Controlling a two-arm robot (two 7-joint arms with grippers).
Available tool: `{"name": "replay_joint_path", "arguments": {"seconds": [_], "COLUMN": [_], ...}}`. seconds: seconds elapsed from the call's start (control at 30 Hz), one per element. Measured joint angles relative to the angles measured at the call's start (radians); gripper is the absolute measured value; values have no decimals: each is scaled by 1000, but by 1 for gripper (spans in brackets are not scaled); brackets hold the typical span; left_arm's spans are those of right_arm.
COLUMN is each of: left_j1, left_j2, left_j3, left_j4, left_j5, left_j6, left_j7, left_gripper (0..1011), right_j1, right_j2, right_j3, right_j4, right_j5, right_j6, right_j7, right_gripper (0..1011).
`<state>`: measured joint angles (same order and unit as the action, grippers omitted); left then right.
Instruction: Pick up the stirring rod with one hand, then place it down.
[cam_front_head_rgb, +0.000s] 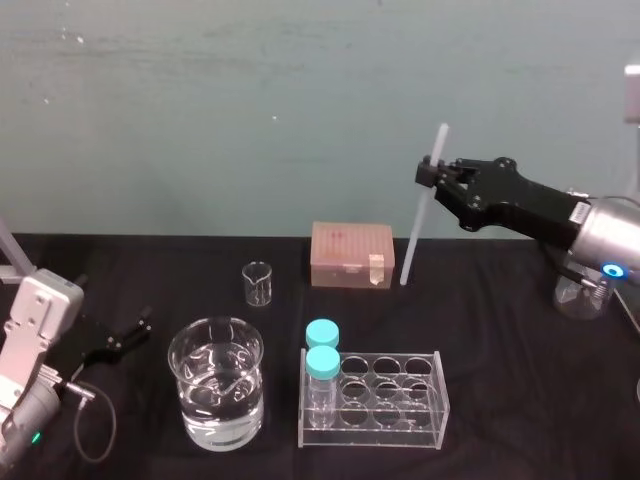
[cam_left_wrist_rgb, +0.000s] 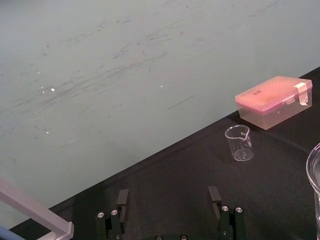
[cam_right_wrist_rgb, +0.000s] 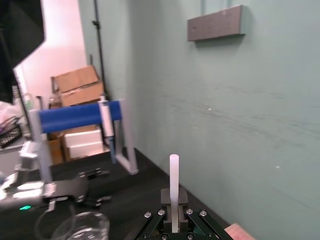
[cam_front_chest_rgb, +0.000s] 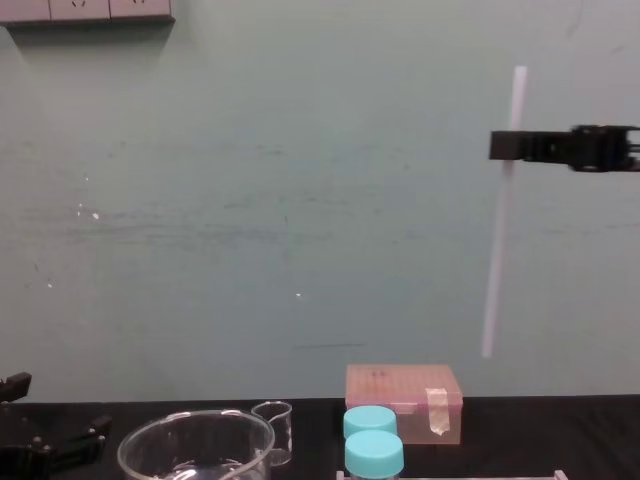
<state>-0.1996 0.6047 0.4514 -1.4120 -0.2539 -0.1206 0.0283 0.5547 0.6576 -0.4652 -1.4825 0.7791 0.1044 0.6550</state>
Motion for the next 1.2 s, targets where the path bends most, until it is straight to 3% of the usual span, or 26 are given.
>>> {"name": "replay_joint_path", "arguments": {"seconds": [0.03, 0.2, 0.47, 0.87, 1.2], "left_j1": [0, 0, 0, 0, 0], "left_j2": [0, 0, 0, 0, 0], "left_j3": [0, 0, 0, 0, 0], "left_j4": [0, 0, 0, 0, 0], "left_j5": [0, 0, 0, 0, 0], "left_j6": [0, 0, 0, 0, 0], "left_j7": [0, 0, 0, 0, 0], "left_gripper": [1005, 1005, 1005, 1005, 1004], "right_j1": [0, 69, 102, 90, 69], "right_j2": [0, -74, -124, -138, -104], "right_j3": [0, -32, -38, -16, 17], "right_j4": [0, 120, 191, 170, 91], "right_j5": [0, -55, -97, -119, -99], "right_j6": [0, -8, -10, 2, 46], "right_j7": [0, -28, -52, -66, -76], "right_gripper": [71, 71, 71, 71, 71]}}
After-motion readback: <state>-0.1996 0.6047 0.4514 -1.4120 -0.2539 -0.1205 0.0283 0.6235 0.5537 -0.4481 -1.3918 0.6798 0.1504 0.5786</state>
